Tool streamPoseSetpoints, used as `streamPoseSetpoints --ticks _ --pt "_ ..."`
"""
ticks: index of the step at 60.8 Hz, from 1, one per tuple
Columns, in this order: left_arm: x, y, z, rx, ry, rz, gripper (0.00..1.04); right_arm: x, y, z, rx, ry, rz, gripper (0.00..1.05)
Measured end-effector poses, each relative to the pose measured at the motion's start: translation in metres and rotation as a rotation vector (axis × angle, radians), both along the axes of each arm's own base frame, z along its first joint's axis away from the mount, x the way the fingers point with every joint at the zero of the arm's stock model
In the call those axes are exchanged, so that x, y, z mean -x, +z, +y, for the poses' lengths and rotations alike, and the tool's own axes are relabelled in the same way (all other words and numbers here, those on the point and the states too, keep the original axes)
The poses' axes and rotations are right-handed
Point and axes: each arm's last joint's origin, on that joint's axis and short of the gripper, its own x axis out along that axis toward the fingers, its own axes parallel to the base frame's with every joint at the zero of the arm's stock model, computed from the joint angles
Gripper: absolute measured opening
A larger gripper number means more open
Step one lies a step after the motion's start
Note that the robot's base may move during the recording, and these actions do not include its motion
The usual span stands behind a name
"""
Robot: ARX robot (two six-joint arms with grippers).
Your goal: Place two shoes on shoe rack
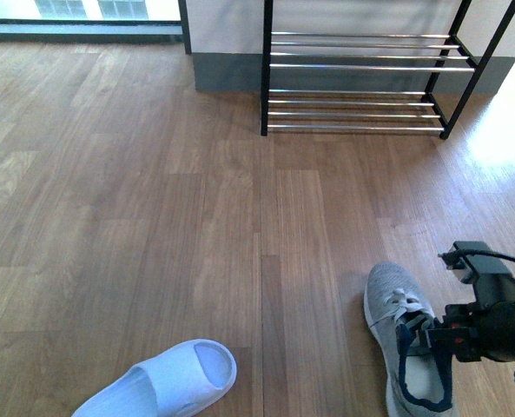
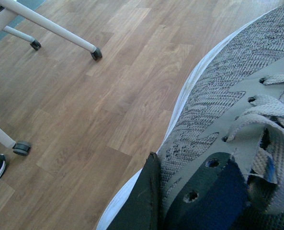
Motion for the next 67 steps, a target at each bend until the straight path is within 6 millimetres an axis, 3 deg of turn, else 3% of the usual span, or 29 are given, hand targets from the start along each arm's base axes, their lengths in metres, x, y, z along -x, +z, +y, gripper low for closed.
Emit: streamPoseSetpoints --ticks 18,29,38,50,67 --pt "0.0 0.0 0.0 0.0 0.0 0.0 0.02 0.027 0.08 -0.01 0.034 0.051 -0.121 0.02" --pt "0.0 0.0 0.0 0.0 0.0 0.0 0.02 0.05 0.149 -0.01 0.014 0.081 -0.296 0.02" --pt "0.0 0.0 0.0 0.0 0.0 0.0 0.02 0.088 0.206 -0.012 0.058 0.077 -0.512 0.02" --pt "0.0 0.0 0.0 0.0 0.0 0.0 0.02 0.133 0.226 0.0 0.19 0.078 -0.658 0.02" --pt "0.0 0.0 0.0 0.0 0.0 0.0 0.02 0.136 0.231 0.002 0.211 0.092 -0.69 0.02"
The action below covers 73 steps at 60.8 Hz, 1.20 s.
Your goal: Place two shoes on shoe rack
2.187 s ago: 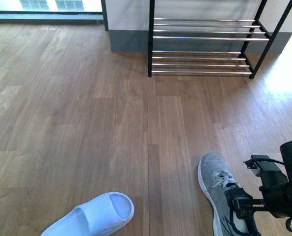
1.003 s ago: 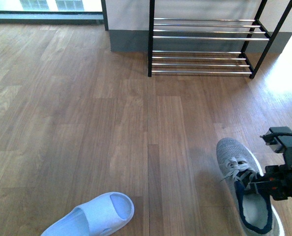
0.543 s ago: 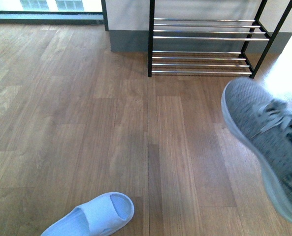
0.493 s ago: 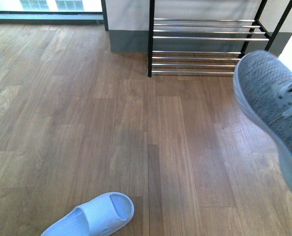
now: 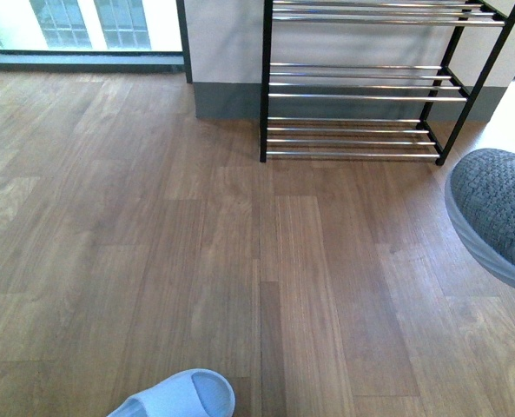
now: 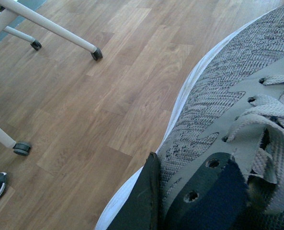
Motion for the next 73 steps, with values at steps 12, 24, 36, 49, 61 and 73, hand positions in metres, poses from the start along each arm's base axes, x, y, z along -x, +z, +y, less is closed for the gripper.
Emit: streamPoseSetpoints --ticks 12,24,36,49,61,73 --pt "0.0 0.0 0.0 0.0 0.001 0.0 0.02 0.0 0.0001 0.0 0.006 0.002 0.0 0.02" --pt "0.0001 0.0001 0.0002 -0.004 0.006 -0.002 0.02 0.0 0.0001 0.0001 0.005 0.006 -0.001 0.02" --pt "0.0 0.0001 0.0002 -0.002 0.004 -0.001 0.02 0.0001 0.0002 0.0002 0.005 0.007 -0.002 0.02" --pt "0.0 0.0 -0.0001 0.002 -0.003 0.0 0.02 0.0001 0.0 -0.0001 0.008 -0.001 0.0 0.02" --pt "0.0 0.0 -0.0001 0.002 -0.002 0.0 0.02 0.0002 0.0 -0.0002 0.008 -0.002 0.0 0.02" --pt "-0.0001 -0.0001 -0.0003 0.004 -0.007 0.001 0.02 0.0001 -0.0002 -0.0003 0.008 -0.004 0.002 0.02"
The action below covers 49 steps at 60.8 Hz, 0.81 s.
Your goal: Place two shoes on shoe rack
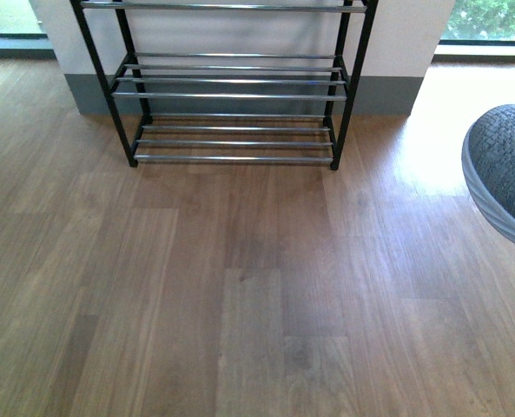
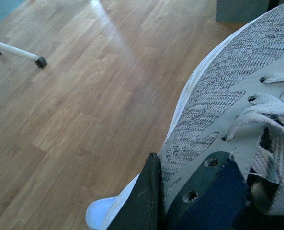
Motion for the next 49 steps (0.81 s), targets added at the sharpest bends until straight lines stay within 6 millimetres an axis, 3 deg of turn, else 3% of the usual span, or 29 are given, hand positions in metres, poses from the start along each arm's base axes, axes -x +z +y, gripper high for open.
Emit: streamPoseSetpoints --ticks 49 --pt "-0.0001 -0.0002 0.0001 -0.003 0.004 0.001 0.02 -0.0001 0.0001 0.0001 -0.001 0.005 -0.001 0.02"
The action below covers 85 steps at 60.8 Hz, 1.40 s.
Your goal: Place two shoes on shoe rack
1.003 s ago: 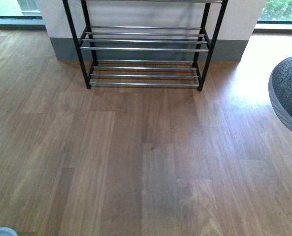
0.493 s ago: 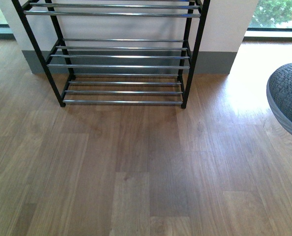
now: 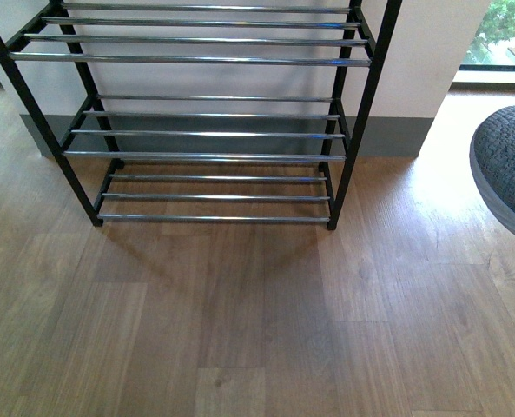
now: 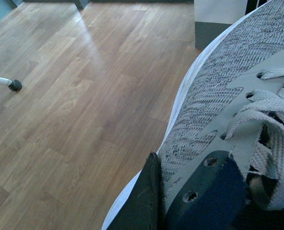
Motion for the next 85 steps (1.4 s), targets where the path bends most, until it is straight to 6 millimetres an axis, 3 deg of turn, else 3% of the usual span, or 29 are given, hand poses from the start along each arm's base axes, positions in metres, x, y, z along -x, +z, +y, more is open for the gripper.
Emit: streamPoseSetpoints --ticks 85 --pt "0.0002 0.0003 0.0003 -0.002 0.004 -0.002 0.02 0.0003 0.0003 0.0003 -0.001 0.004 -0.003 0.02"
